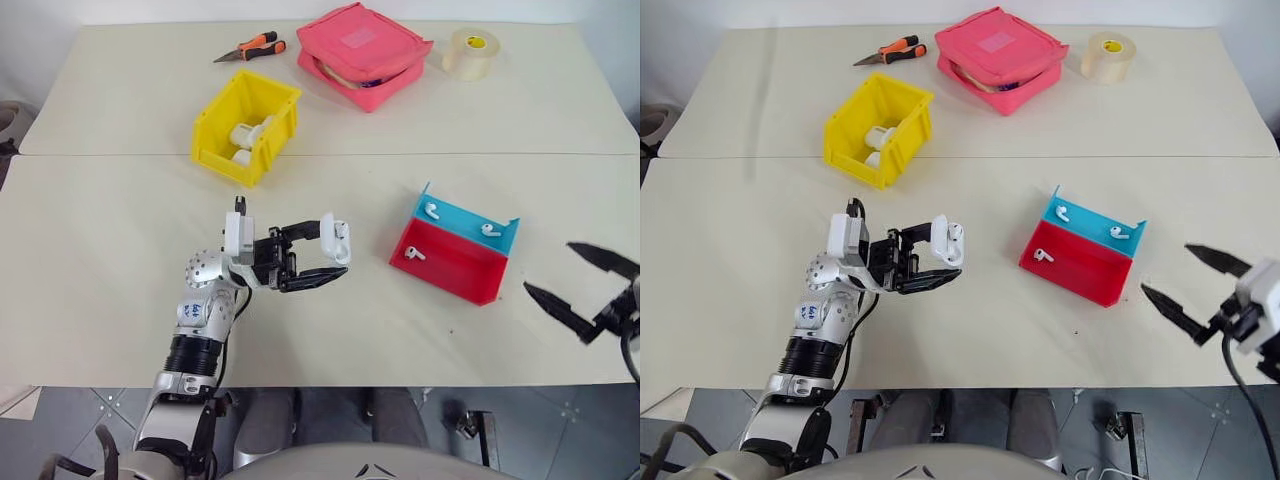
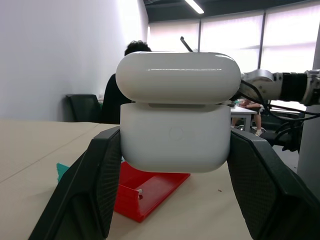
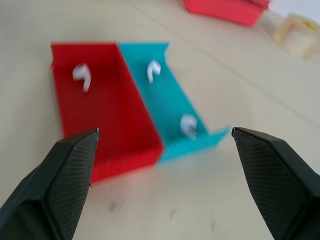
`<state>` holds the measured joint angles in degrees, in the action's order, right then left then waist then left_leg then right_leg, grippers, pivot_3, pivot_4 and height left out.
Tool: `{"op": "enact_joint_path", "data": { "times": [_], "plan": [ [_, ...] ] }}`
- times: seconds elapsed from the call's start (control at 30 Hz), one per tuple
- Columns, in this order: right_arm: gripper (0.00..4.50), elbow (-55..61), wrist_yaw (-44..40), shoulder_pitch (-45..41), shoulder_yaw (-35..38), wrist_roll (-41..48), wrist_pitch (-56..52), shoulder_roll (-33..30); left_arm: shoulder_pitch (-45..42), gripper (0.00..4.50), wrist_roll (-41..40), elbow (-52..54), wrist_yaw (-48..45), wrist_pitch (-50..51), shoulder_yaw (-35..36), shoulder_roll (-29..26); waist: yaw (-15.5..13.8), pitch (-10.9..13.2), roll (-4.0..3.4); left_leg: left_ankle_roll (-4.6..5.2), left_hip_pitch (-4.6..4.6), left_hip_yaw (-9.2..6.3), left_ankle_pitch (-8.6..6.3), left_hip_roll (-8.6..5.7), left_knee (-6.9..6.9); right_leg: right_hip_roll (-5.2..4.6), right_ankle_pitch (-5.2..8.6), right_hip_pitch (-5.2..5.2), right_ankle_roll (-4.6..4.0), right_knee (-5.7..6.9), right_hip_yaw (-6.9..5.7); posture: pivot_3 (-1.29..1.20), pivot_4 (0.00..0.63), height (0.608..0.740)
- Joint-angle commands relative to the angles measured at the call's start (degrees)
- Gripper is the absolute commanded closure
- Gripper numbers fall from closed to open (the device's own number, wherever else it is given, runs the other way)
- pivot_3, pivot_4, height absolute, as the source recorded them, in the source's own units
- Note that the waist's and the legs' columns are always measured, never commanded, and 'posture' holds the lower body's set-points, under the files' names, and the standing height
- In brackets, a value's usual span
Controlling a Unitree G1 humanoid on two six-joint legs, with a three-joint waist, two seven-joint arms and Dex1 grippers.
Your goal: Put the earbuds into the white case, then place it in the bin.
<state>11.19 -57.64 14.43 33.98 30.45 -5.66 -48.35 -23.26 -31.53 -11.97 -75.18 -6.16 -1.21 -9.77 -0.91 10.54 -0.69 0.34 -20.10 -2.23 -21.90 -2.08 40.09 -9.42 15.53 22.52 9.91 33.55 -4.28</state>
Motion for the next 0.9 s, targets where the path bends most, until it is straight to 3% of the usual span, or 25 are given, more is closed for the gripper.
{"op": "enact_joint_path", "data": {
  "times": [0.03, 0.27, 0.5, 0.7, 0.9],
  "plan": [
    [0.06, -1.47, 0.88, -7.87, -4.81, -0.37, -10.01, -7.41, 0.73, 1.73, -0.66, 3.18, 1.6, 0.05, -0.12, 0.54, -0.36, 0.01, -0.01, 0.0, -0.02, -0.03, 0.0, 0.0, 0.01, 0.0, 0.0, 0.01, 0.0, -0.01, -0.02, 0.0, 0.15, 0.74],
    [0.06, -14.68, -7.4, -31.81, -24.18, -9.38, -13.34, -16.44, 0.6, 1.73, -0.48, 3.64, 2.57, 0.45, -0.7, 1.09, -0.66, 0.05, -0.1, 0.02, -0.18, -0.17, 0.01, -0.04, 0.02, -0.04, -0.04, 0.03, 0.02, -0.12, -0.18, 0.0, 0.15, 0.74],
    [0.06, -34.23, -13.93, -51.86, -43.08, -28.89, -1.44, -15.1, 1.32, 1.73, -0.47, 4.69, 4.18, -0.4, -0.59, 2.36, -0.29, 0.08, -0.13, 0.04, -0.26, -0.12, -0.01, -0.09, 0.0, -0.09, -0.05, 0.1, 0.05, -0.2, -0.22, 0.0, 0.15, 0.74],
    [0.06, -46.33, -17.06, -60.96, -48.15, -35.06, 7.57, -11.09, 2.71, 1.73, -0.3, 5.9, 5.1, -0.75, -1.09, 2.9, -0.04, 0.08, -0.14, 0.03, -0.26, -0.09, 0.0, -0.07, 0.02, -0.09, -0.05, 0.11, 0.05, -0.19, -0.22, 0.0, 0.15, 0.74],
    [0.06, -53.72, -20.0, -64.78, -51.15, -39.26, 12.26, -8.31, 2.85, 1.73, -0.23, 5.88, 5.92, -1.43, -1.1, 3.29, -0.08, 0.08, -0.13, 0.02, -0.27, -0.11, 0.0, -0.08, 0.03, -0.09, -0.05, 0.11, 0.05, -0.19, -0.22, 0.0, 0.15, 0.74]
  ]
}}
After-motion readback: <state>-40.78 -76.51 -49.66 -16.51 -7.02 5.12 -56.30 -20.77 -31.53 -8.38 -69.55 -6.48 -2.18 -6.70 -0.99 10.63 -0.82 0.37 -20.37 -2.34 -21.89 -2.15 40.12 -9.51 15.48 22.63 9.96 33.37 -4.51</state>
